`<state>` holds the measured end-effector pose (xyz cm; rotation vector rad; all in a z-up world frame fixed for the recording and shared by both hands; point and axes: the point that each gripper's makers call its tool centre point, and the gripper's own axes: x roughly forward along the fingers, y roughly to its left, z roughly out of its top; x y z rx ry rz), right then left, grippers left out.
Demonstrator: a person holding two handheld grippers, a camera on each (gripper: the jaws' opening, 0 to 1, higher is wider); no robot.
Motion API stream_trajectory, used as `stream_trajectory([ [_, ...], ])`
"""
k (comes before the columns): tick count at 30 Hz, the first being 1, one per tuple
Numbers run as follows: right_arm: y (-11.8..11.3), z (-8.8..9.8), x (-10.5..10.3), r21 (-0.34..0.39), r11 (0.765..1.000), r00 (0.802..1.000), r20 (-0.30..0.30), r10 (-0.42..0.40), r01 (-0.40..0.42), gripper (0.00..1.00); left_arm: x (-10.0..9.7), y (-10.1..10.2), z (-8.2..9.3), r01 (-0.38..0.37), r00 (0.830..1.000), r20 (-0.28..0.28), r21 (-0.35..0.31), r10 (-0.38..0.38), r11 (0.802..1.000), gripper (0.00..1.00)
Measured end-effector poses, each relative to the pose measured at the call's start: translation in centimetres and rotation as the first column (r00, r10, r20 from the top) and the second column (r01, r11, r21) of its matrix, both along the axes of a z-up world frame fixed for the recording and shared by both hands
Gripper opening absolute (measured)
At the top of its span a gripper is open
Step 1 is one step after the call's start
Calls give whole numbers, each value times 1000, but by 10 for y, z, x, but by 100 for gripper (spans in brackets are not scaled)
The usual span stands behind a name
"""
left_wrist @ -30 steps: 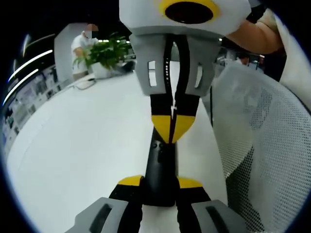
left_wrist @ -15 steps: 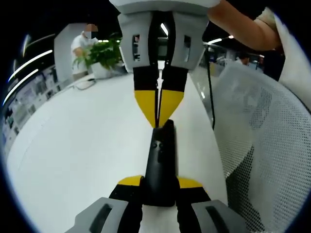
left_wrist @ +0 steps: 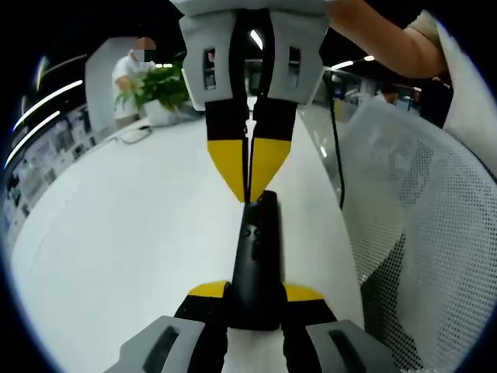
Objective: Press the specified remote control buttons in sequence, fully releasing each button before pressing the next.
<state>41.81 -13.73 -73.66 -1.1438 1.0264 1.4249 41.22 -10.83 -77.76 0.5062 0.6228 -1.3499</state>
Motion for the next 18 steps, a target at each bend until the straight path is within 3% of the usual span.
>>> stream_trajectory([
  [18, 5, -18, -4, -10, 1000, 999, -38, 4, -4, 0, 0, 0, 0, -3, 1000, 1, -8, 3, 1000, 24],
])
